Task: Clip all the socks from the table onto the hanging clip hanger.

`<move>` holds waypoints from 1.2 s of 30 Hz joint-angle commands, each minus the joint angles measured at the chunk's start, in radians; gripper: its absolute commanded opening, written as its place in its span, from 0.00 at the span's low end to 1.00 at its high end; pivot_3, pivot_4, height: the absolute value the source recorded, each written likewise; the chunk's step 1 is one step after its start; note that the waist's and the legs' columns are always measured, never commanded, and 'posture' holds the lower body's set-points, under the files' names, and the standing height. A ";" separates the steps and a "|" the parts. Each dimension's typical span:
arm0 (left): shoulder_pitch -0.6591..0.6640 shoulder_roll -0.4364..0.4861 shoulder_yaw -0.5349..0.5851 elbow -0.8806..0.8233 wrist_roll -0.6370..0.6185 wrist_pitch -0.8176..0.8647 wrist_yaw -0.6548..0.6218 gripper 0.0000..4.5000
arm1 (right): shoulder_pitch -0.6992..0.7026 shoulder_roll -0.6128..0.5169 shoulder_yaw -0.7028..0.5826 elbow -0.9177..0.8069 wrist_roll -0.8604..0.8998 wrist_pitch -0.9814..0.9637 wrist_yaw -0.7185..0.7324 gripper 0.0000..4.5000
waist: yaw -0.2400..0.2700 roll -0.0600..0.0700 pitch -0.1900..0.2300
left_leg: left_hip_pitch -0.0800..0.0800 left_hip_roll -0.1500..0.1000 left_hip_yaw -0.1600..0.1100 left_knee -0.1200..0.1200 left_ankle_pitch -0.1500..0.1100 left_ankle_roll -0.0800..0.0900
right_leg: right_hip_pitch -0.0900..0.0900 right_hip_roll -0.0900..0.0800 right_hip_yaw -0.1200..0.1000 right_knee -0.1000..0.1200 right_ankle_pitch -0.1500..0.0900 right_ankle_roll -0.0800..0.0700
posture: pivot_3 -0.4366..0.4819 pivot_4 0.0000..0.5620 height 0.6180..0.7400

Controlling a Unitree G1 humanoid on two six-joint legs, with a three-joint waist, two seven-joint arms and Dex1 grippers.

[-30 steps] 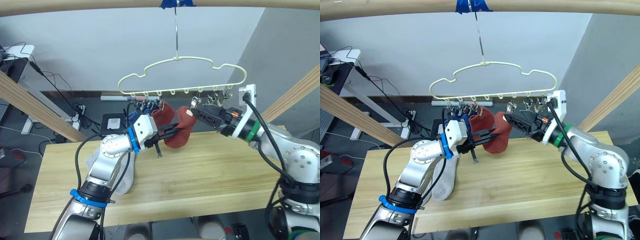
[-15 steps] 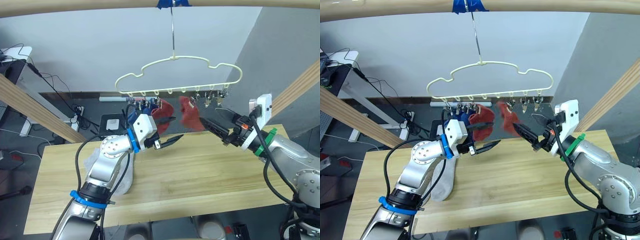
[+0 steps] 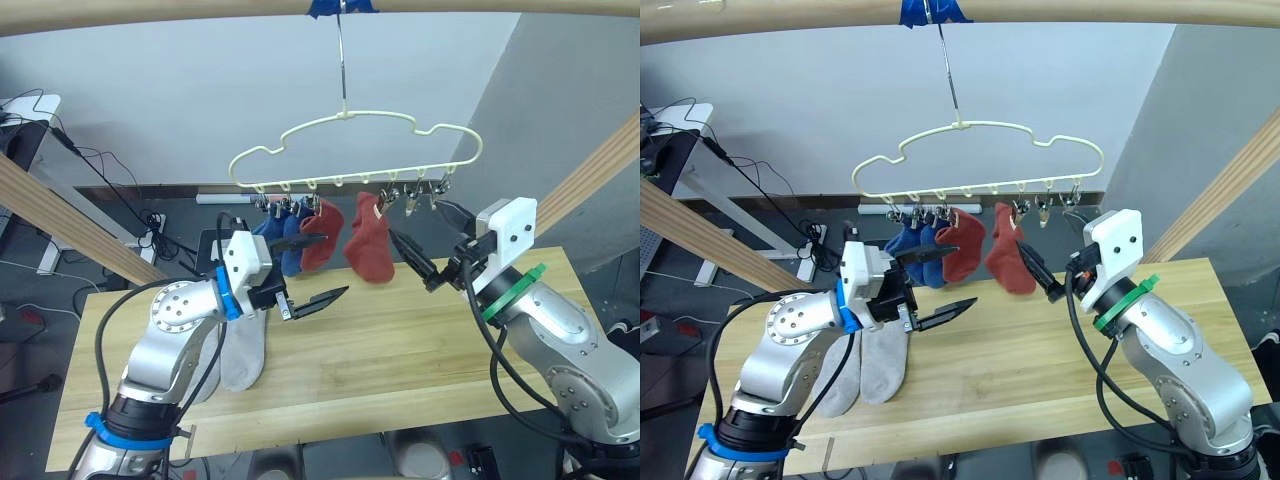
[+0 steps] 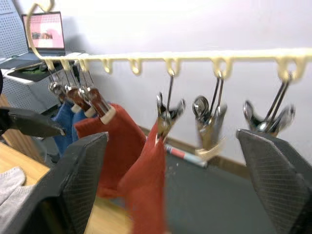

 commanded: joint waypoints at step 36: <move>0.024 -0.016 -0.005 -0.154 -0.022 0.074 0.095 1.00 | -0.142 0.273 0.090 0.186 -0.420 -0.062 -0.087 0.66 | 0.001 0.000 0.000 | 0.000 0.000 0.001 0.000 0.000 0.000 | 0.000 0.000 0.001 0.000 0.000 0.000 | 0.32 0.55 1.00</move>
